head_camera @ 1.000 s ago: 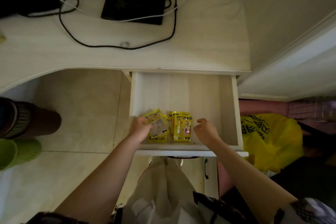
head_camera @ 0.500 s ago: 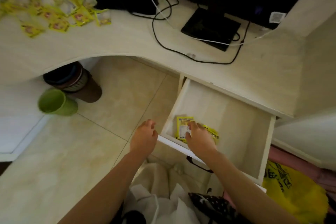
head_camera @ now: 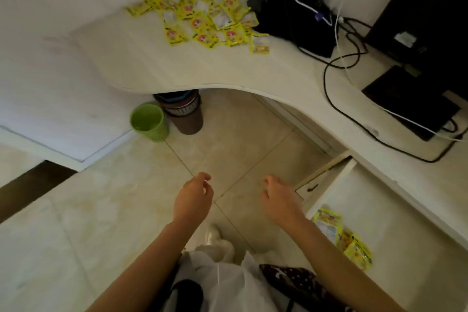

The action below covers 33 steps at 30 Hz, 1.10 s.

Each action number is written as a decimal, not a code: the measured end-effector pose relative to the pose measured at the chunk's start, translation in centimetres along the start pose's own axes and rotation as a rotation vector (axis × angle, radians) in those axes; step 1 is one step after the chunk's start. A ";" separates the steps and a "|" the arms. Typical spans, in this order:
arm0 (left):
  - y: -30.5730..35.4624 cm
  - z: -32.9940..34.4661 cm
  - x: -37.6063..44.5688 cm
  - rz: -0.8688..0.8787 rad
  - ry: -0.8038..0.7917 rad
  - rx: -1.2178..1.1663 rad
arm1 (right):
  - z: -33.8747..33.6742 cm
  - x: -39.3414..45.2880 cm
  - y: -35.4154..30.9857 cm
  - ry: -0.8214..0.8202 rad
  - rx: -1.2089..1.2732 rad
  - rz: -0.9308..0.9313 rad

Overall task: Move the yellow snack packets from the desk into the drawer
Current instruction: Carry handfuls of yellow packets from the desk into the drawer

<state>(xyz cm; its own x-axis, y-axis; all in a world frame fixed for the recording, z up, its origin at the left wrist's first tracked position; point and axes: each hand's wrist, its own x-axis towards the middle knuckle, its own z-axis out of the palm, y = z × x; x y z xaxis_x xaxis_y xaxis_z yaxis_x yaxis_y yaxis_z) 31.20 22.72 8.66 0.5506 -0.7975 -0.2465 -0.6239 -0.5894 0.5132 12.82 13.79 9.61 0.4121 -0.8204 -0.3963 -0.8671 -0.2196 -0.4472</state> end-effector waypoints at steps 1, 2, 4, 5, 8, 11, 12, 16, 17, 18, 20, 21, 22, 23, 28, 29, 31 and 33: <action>-0.9 -1.1 1.2 0.015 0.014 0.016 | 0.1 0.9 -1.2 0.000 0.005 -0.006; -1.6 -2.1 2.3 0.030 0.026 0.031 | 0.2 1.8 -2.5 0.001 0.014 -0.011; -3.0 -4.4 4.4 0.043 0.051 0.060 | 0.2 3.6 -4.9 0.013 0.023 -0.028; -3.5 -5.4 5.4 0.043 0.061 0.071 | 0.2 4.5 -6.0 0.025 0.019 -0.034; -4.7 -8.1 8.5 0.044 0.086 0.081 | -0.3 7.0 -8.9 0.050 0.019 -0.029; -5.1 -9.6 11.8 0.041 0.100 0.073 | -1.3 9.6 -10.9 0.075 0.012 -0.031; -5.1 -9.9 12.9 0.042 0.097 0.069 | -1.7 10.5 -11.3 0.079 0.011 -0.036; -4.1 -10.8 17.7 0.021 0.086 0.045 | -3.4 15.0 -12.6 0.085 0.039 -0.052; -3.7 -10.9 18.9 0.018 0.086 0.038 | -3.9 16.3 -12.8 0.082 0.040 -0.054; -3.2 -11.0 20.2 0.022 0.088 0.026 | -4.5 17.6 -12.9 0.081 0.033 -0.059; -2.2 -11.2 22.7 0.033 0.097 -0.002 | -5.7 20.4 -13.2 0.094 0.015 -0.083; -1.6 -11.2 24.1 0.033 0.101 -0.011 | -6.4 21.8 -13.3 0.103 0.007 -0.098; -1.1 -11.2 25.5 0.029 0.103 -0.017 | -7.1 23.2 -13.4 0.107 0.001 -0.107; -0.5 -11.2 26.9 0.022 0.103 -0.023 | -7.8 24.7 -13.5 0.110 -0.003 -0.116; 2.5 -11.0 33.2 -0.079 0.071 -0.092 | -11.5 31.5 -13.8 0.082 -0.041 -0.138; 2.8 -11.0 34.4 -0.106 0.067 -0.114 | -12.2 32.8 -13.9 0.070 -0.038 -0.135; 3.3 -10.9 36.8 -0.156 0.063 -0.144 | -13.3 35.3 -14.0 0.052 -0.040 -0.133; 3.6 -11.1 39.0 -0.205 0.065 -0.157 | -14.3 37.7 -14.1 0.043 -0.047 -0.130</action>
<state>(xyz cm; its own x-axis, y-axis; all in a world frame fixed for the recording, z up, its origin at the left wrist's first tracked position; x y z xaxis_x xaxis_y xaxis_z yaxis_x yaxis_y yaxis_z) 56.61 -9.09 10.00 0.6941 -0.6506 -0.3080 -0.4046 -0.7065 0.5807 36.62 -21.54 12.45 0.5105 -0.8049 -0.3026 -0.8196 -0.3490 -0.4543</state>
